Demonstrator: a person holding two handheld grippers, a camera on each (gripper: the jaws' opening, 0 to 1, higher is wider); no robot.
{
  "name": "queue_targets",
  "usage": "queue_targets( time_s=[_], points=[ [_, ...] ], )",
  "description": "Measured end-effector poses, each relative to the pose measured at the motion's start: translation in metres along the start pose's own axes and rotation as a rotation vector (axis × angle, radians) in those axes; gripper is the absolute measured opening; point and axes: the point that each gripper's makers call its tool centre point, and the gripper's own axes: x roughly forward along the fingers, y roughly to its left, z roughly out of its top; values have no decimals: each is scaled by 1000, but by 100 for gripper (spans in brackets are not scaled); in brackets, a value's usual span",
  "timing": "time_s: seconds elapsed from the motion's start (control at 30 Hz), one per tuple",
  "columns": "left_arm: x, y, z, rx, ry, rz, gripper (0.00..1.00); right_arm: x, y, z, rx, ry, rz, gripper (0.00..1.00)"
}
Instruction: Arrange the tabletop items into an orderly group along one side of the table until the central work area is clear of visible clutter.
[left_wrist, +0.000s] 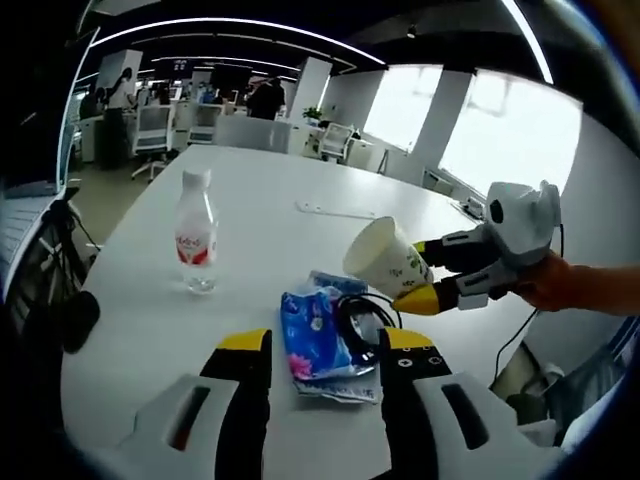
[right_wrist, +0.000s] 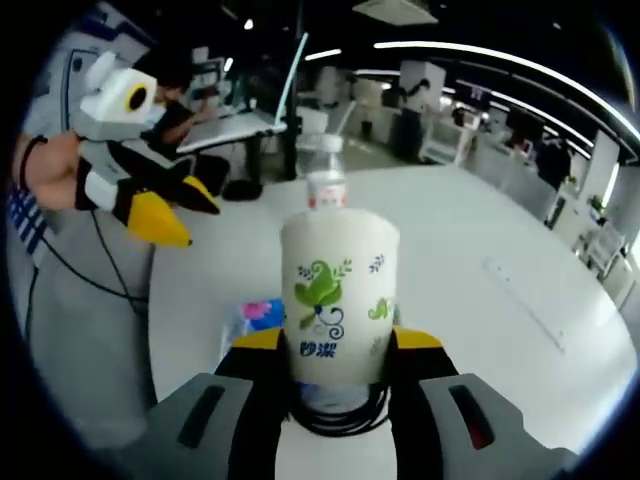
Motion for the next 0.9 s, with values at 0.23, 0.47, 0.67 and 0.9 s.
queue_targets(
  time_s=[0.23,0.47,0.67,0.9],
  points=[
    [-1,-1,2,-3,5,-33,42,-8,17,2,-41,-8,24,38],
    [1,-16,8,-3,-9,-103,41,-10,30,2,-85,-4,47,38],
    [2,-32,10,-11,-14,-172,39,-10,46,-4,-146,17,83,38],
    [3,-47,-7,-11,43,-252,43,-8,64,-11,-209,41,107,38]
  ],
)
